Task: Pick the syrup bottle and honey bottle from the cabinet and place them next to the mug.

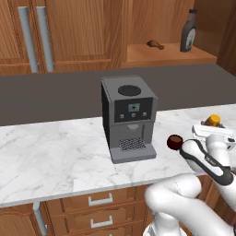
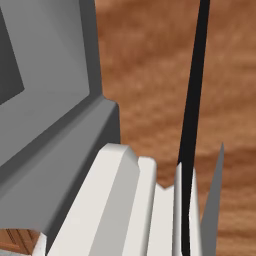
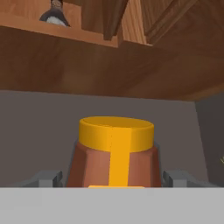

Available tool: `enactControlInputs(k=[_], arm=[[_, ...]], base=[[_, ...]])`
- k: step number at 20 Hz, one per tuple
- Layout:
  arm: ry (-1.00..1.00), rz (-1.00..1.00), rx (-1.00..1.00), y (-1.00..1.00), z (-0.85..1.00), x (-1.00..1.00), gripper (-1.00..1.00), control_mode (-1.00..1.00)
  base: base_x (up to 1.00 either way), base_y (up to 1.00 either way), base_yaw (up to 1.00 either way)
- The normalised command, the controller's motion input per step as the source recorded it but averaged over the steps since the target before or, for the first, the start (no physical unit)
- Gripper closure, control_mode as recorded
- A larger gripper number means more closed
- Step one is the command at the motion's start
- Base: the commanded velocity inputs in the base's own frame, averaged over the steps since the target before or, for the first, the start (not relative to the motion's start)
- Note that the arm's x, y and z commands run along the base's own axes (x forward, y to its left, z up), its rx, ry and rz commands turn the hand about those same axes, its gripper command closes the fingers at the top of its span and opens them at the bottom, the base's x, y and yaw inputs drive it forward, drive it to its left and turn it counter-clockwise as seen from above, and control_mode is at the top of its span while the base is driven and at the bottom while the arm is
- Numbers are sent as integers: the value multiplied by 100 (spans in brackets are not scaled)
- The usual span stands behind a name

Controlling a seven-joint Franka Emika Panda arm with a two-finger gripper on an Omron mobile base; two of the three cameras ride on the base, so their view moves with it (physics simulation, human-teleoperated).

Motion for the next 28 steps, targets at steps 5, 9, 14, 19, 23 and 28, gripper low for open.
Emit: enactControlInputs(k=[5, 9, 14, 19, 23, 28], arm=[[-4, 3, 0, 0, -35, 74, 100, -100], [0, 0, 0, 0, -6, 9, 100, -100], [-6, 0, 0, 0, -56, 60, 100, -100], [-8, 0, 0, 0, -36, 39, 100, -100], [-9, 0, -5, 0, -68, 16, 100, -100], [-9, 0, -3, 0, -62, 17, 100, -100]], base=[[0, 0, 0], [0, 0, 0], [0, 0, 0], [0, 0, 0], [0, 0, 0], [0, 0, 0]])
